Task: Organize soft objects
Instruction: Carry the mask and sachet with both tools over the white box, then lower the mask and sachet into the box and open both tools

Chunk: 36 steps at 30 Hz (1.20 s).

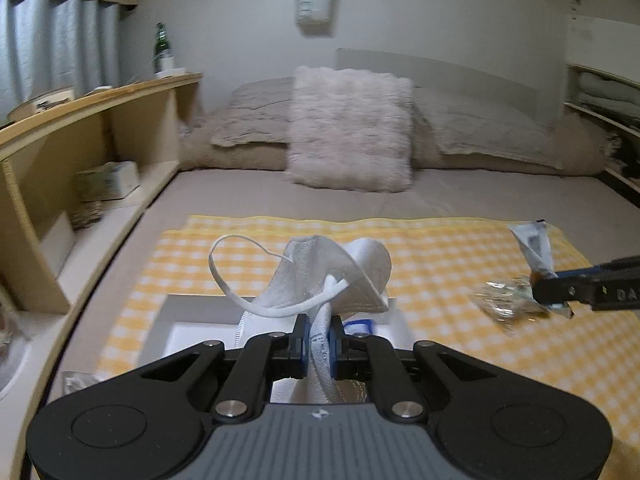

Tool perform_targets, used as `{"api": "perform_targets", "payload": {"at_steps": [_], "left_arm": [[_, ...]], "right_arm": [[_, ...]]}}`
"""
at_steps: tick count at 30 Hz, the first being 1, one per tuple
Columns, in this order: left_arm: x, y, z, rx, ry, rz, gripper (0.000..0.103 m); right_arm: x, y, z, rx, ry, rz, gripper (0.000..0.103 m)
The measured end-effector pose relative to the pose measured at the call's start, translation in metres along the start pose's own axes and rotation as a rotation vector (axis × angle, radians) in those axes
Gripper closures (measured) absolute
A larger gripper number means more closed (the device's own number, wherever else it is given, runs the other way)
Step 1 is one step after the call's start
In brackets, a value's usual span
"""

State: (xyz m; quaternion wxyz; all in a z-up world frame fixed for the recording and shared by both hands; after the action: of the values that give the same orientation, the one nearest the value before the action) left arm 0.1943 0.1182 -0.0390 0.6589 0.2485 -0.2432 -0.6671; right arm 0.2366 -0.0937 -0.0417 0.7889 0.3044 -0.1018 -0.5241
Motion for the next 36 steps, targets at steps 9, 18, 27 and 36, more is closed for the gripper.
{"api": "perform_targets", "payload": {"at_steps": [9,18,27,36], "left_arm": [[-0.045,0.018,-0.039,-0.02,0.074,0.05,0.092],[-0.076,0.025,-0.099,-0.091,0.173,-0.012,0.092],[-0.114,0.021,-0.153,-0.167,0.198,0.033,0.061],[-0.12,0.007,-0.16,-0.227,0.149,0.062,0.03]], "right_arm": [[-0.058,0.02,-0.043,-0.054,0.118,0.029,0.068],[-0.067,0.037,-0.107,-0.132,0.155,-0.032,0.068],[-0.088,0.053,-0.157,-0.176,0.243,-0.095,0.068],[-0.12,0.059,-0.186,-0.21,0.314,-0.104,0.068]]}}
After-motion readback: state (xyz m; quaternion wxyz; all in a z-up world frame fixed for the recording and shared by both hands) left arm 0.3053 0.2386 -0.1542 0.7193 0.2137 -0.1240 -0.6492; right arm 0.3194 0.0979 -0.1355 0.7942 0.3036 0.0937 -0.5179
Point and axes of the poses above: each gripper's, at about its wrist camera, not at the fingertips, and z roughly against the way its jaws point, x to its right, y to its top, the point moved 9 cm from there along -z, roughly the way its jaws point, and after that the axes turned 15 degrees about -x, right-handed, at the moved point
